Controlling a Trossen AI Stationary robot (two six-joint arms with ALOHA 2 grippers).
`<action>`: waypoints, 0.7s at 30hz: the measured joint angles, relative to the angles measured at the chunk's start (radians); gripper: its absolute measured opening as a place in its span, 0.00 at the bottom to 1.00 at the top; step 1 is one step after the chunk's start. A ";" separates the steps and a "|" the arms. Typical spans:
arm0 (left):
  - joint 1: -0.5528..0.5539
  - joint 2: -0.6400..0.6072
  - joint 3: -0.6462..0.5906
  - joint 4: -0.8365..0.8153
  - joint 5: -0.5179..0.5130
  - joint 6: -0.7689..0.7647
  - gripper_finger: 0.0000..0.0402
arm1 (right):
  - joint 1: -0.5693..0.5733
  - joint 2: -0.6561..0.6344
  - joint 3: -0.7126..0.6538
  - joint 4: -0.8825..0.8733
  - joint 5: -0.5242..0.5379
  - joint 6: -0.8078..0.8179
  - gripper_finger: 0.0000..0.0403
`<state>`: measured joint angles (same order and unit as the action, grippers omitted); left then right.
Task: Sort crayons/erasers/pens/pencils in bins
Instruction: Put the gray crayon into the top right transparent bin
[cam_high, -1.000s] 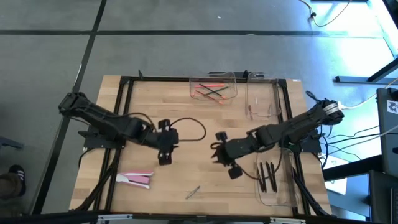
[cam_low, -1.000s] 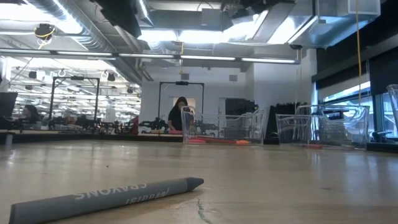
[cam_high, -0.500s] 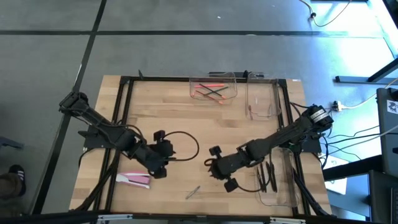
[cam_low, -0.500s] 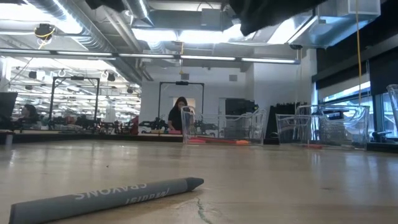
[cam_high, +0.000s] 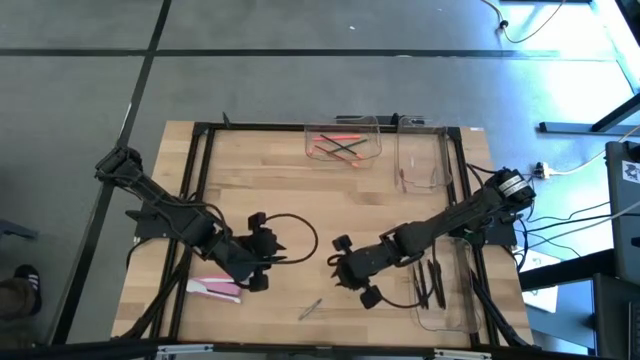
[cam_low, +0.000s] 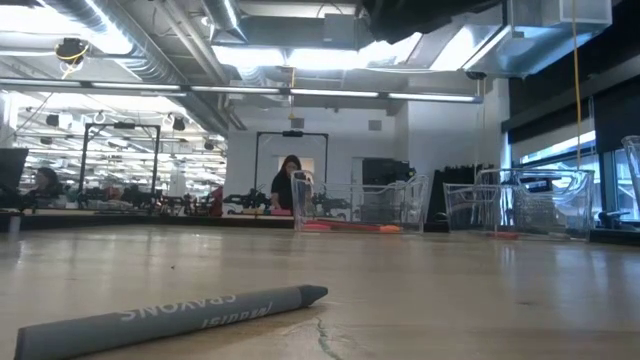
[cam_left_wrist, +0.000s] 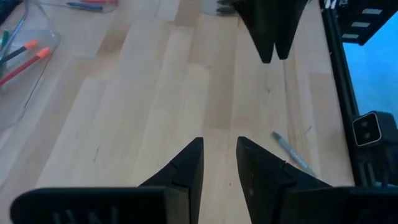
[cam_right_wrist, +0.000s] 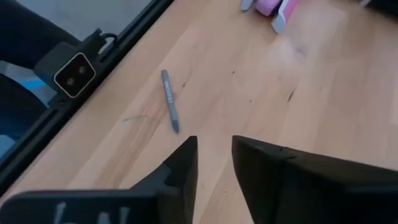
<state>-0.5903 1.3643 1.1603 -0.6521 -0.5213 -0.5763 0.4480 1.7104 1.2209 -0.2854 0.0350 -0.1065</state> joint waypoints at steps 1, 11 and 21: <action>0.000 0.000 0.000 0.000 0.000 0.000 0.22 | 0.000 0.004 0.000 0.008 0.000 -0.006 0.26; 0.000 0.000 0.000 0.011 0.001 -0.043 0.22 | 0.000 0.135 0.001 0.203 -0.100 -0.088 0.38; -0.018 0.006 0.000 0.008 0.019 -0.041 0.22 | -0.018 0.309 0.001 0.433 -0.279 -0.165 0.38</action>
<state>-0.6081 1.3701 1.1603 -0.6445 -0.5026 -0.6176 0.4299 2.0190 1.2217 0.1478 -0.2437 -0.2715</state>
